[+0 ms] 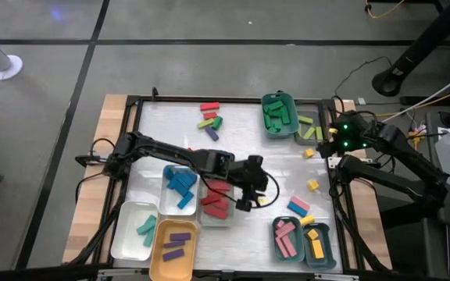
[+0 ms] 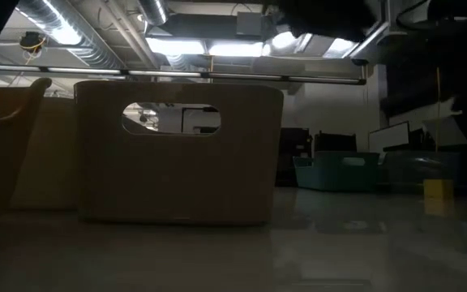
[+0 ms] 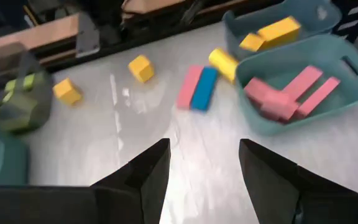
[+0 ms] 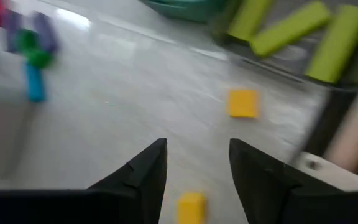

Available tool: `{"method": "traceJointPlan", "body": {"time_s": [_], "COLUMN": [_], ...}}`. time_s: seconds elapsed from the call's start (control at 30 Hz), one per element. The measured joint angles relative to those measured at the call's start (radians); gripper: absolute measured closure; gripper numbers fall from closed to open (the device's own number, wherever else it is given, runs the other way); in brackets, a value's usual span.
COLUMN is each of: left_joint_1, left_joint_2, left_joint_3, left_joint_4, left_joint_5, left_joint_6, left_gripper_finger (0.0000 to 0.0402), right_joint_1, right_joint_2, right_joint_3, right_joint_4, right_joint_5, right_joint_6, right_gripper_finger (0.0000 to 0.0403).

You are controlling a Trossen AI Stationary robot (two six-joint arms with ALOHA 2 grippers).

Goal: Sort blocks
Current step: Put the yellow block into the blue bin

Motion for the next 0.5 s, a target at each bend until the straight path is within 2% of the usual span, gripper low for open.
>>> {"method": "traceJointPlan", "body": {"time_s": [0.17, 0.3, 0.5], "left_joint_1": [0.041, 0.076, 0.120], "left_joint_2": [-0.017, -0.035, -0.057], "left_joint_3": [0.000, 0.000, 0.000], "left_joint_4": [-0.076, -0.147, -0.229], "left_joint_5": [0.000, 0.000, 0.000], "left_joint_6": [0.017, 0.029, 0.038], "left_gripper_finger": [0.0221, 0.0221, 0.0221], "right_joint_1": [0.000, 0.000, 0.000], "right_joint_2": [0.055, 0.128, 0.279], "right_joint_3": [0.000, 0.000, 0.000], "right_joint_4": [0.077, 0.051, 0.052], "right_joint_5": [-0.052, 0.017, 0.027], "right_joint_6": [0.008, 0.008, 0.007], "right_gripper_finger": [0.0239, 0.0246, 0.0251]}}
